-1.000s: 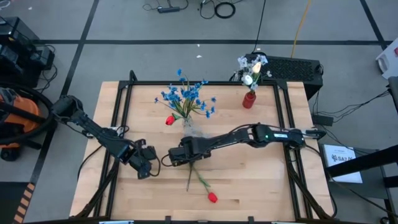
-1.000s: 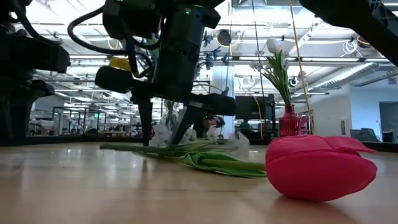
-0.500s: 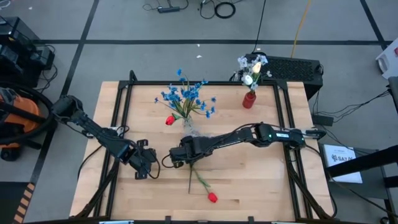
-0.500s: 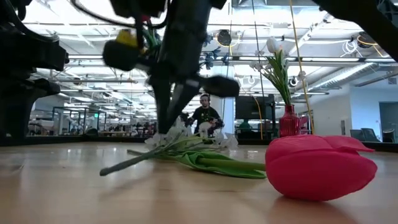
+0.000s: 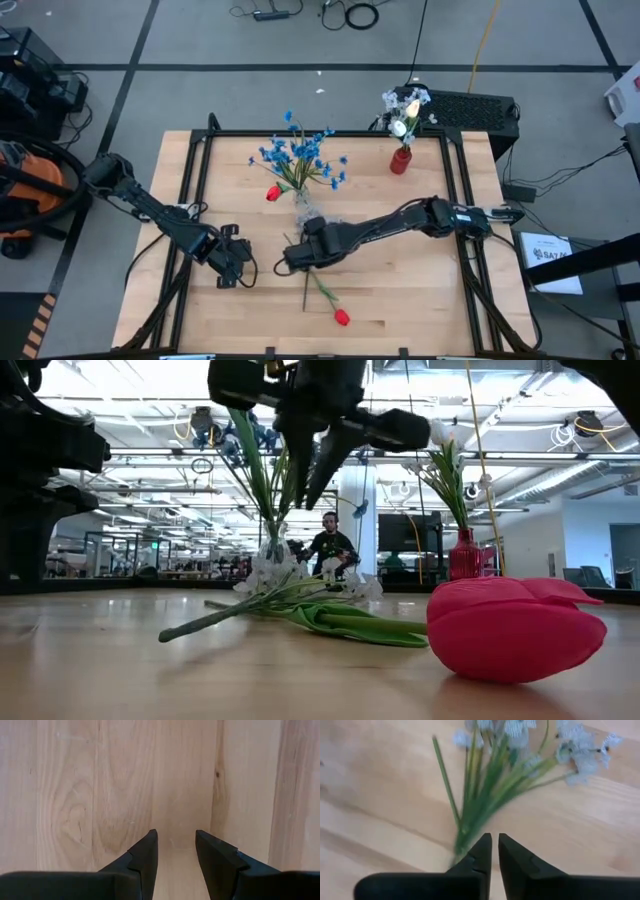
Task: Sort flowers into vase by color
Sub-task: Put the white flowers into the red vase
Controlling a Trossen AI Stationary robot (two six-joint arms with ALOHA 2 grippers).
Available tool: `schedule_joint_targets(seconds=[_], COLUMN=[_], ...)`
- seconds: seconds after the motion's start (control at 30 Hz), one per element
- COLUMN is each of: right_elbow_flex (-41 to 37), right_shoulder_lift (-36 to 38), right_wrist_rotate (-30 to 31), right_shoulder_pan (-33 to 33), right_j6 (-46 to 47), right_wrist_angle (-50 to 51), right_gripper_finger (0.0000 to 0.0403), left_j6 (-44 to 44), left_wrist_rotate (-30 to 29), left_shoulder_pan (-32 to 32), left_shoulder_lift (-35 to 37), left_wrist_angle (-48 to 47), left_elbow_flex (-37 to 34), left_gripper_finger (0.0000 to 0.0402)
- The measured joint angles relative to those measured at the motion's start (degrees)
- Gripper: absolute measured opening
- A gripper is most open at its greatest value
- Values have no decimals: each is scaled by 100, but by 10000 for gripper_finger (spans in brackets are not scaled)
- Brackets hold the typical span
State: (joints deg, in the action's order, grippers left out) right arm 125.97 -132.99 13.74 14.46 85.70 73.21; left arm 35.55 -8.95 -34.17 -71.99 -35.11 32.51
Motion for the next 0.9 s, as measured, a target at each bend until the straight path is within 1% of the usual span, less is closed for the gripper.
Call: schedule_joint_targets(seconds=[0.1,0.2,0.37,0.53,0.63,0.77,0.9], right_elbow_flex=[7,3,3,4,4,4,2], right_shoulder_lift=[-88,-257,-446,-569,-646,-767,-885], right_wrist_rotate=[11,-169,-475,-477,-489,-479,-482], right_shoulder_pan=[-62,-122,-175,-182,-190,-229,-293], right_j6=[269,522,531,365,306,296,140], right_wrist_angle=[-126,-179,-287,-464,-576,-693,-775], right_gripper_finger=[48,84,161,242,282,311,311], left_j6=[-3,-17,-11,-9,-7,-5,-4], left_wrist_rotate=[0,0,0,0,-2,-7,-9], left_shoulder_pan=[2,0,0,1,2,0,0], left_shoulder_lift=[0,0,0,0,0,0,0], left_wrist_angle=[11,11,9,17,24,25,33], left_elbow_flex=[0,0,0,0,0,0,0], left_gripper_finger=[138,138,138,138,138,138,138])
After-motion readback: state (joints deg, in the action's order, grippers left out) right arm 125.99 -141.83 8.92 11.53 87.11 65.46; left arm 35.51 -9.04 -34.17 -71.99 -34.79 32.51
